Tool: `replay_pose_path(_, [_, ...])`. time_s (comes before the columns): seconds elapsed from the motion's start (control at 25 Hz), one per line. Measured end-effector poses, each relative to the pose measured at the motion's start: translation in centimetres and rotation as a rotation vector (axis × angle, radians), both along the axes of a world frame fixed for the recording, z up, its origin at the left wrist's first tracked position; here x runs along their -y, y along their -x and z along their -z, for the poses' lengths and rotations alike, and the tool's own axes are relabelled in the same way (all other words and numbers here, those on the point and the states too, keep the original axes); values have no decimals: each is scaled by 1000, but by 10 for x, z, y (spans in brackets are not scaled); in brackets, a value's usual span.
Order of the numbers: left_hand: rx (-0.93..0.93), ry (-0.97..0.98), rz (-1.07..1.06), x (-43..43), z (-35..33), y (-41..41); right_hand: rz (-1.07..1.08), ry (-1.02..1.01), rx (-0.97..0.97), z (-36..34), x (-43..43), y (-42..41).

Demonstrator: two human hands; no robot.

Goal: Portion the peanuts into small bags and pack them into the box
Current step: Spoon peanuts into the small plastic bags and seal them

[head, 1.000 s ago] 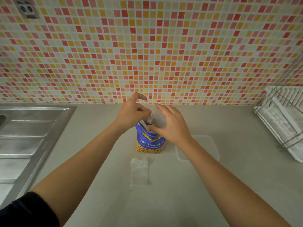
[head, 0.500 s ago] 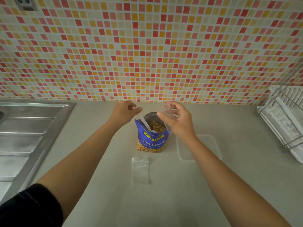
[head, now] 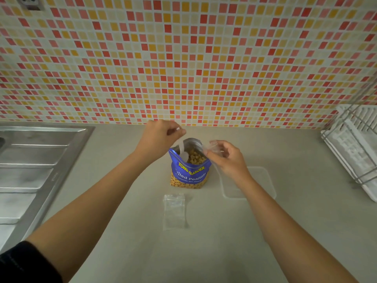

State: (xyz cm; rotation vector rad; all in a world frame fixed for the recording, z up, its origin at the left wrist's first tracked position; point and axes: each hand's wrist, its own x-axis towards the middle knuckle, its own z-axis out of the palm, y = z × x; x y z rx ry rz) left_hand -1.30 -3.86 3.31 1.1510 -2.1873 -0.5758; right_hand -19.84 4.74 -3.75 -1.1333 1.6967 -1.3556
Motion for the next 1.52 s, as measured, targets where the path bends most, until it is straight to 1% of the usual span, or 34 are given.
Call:
replay_pose_path(0.04, [49, 18, 1, -1, 5, 0, -13, -33, -11, 1, -1, 0])
replay_pose_path(0.12, [57, -46, -24, -7, 21, 4, -45, -100, -55, 2, -3, 0])
replay_pose_path(0.28, [-151, -271, -263, -4, 46, 9, -37, -136, -64, 3, -7, -1])
replay_pose_path(0.36, [-203, -393, -344, 1, 49, 8, -24, -148, -72, 2, -7, -1])
replay_pose_path(0.52, [-324, -562, -395, 0, 49, 9, -22, -163, -63, 0, -8, -2])
replay_pose_path(0.6, [-385, -608, -402, -2, 48, 10, -27, -175, -58, 0, -8, -2])
replay_pose_path(0.8, [-470, -682, -450, -2, 50, 9, -32, -176, -52, 1, -7, 0])
replay_pose_path(0.96, [-591, -789, -513, 9, 55, 3, 47, -108, -64, -3, -4, 0])
replay_pose_path(1.04, [-635, -828, -545, 16, 56, -1, 62, -69, -128, -6, -2, 1])
replay_pose_path(1.16, [-680, -841, -563, 30, 55, -8, 18, -41, -312, -12, -2, 4])
replay_pose_path(1.32, [-695, -844, -567, 46, 49, -15, -37, -116, -575, -17, 0, -1])
replay_pose_path(1.4, [-693, -838, -556, 52, 43, -15, -33, -157, -642, -17, 3, -5])
replay_pose_path(1.52, [-733, -830, -543, 57, 28, -13, -32, -167, -669, -19, 7, -12])
